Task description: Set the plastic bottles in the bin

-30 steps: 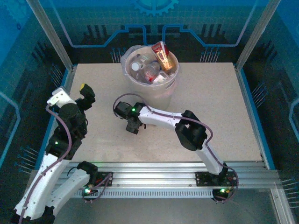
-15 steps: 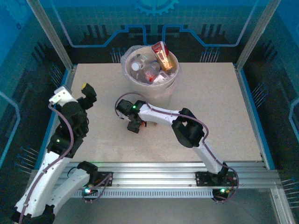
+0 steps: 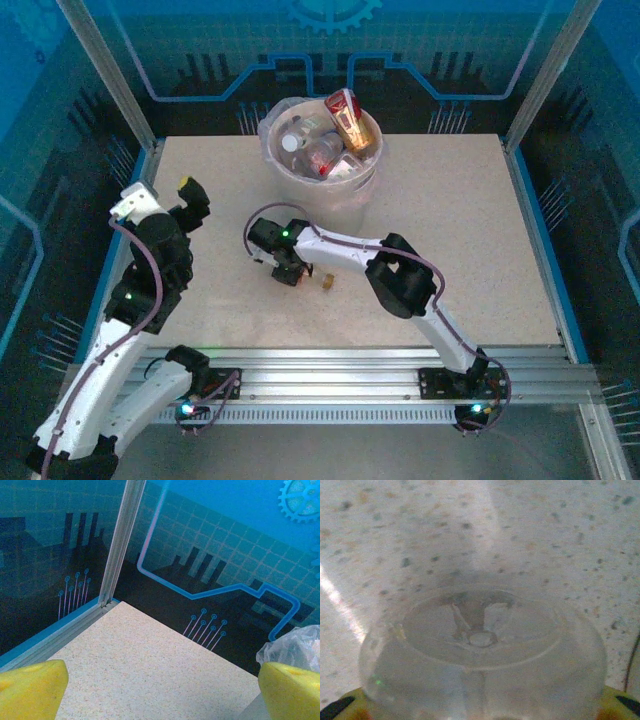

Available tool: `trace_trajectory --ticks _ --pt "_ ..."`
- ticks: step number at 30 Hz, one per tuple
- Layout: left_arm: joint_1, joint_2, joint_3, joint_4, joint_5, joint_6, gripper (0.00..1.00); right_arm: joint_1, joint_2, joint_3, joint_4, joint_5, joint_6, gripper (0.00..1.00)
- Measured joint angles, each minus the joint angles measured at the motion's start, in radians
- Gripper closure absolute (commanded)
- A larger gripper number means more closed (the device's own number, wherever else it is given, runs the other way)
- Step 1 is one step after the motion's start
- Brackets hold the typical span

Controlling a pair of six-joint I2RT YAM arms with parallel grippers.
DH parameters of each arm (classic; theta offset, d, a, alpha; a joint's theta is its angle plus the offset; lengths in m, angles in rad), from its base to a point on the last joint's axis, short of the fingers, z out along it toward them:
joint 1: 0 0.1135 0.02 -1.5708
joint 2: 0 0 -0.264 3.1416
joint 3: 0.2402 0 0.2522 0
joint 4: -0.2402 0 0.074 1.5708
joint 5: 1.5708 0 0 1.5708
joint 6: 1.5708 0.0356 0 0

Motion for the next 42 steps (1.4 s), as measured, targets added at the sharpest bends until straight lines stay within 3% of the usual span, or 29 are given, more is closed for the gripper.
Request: trace_trajectory --ticks 6,11,17,23,34,42 --pt "0.001 0.013 0.0 0.0 0.001 0.0 0.01 0.041 -0.103 -0.008 -0.016 -0.012 0.012 0.67" --pt "0.001 0.034 0.0 -0.001 0.008 0.0 0.01 0.07 -0.313 -0.008 0.0 -0.024 0.042 0.81" --pt "0.002 0.055 0.0 -0.001 0.024 0.001 0.01 0.07 -0.569 -0.006 0.073 -0.027 0.088 0.84" --pt "0.002 0.071 0.001 0.002 0.064 0.0 0.01 0.036 -0.717 -0.006 0.19 -0.037 0.141 0.87" --pt "0.002 0.208 0.059 0.029 0.257 -0.008 0.01 -0.214 -0.751 -0.032 0.484 -0.071 0.381 0.86" --pt "0.002 0.299 0.1 0.063 0.415 -0.008 0.01 -0.269 -0.647 -0.065 0.678 -0.059 0.507 0.8"
